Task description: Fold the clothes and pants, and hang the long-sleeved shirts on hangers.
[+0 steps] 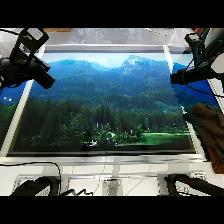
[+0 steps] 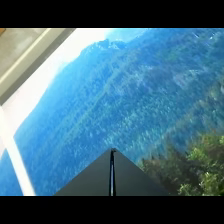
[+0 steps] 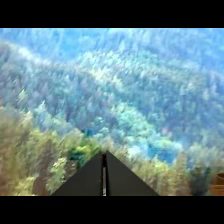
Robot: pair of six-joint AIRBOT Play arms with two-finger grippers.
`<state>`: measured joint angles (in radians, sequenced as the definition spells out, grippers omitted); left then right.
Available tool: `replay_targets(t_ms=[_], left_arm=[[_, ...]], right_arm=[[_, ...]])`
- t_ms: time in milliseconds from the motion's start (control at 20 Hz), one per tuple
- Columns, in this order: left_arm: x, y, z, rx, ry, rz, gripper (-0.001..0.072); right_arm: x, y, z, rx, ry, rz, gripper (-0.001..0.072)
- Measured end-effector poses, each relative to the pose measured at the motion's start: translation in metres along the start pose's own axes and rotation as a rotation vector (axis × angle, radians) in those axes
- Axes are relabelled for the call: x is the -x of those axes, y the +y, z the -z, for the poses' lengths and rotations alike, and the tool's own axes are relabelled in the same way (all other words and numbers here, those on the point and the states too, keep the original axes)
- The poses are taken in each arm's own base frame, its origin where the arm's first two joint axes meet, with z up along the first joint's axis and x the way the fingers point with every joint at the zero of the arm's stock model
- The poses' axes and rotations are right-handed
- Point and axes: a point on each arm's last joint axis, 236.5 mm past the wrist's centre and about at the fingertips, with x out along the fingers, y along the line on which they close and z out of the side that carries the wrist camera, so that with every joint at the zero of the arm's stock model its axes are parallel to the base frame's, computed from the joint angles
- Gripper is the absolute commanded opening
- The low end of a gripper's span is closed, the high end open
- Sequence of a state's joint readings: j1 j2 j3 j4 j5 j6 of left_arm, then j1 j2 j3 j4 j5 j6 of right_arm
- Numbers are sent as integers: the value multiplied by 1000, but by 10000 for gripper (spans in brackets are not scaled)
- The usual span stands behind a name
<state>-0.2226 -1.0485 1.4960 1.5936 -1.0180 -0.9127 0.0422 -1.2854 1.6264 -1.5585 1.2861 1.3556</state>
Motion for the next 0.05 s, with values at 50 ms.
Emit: replay_targets(t_ms=[50], left_arm=[[0, 0, 0, 0, 0, 0, 11]], right_arm=[[0, -1, -1, 2, 0, 14, 11]])
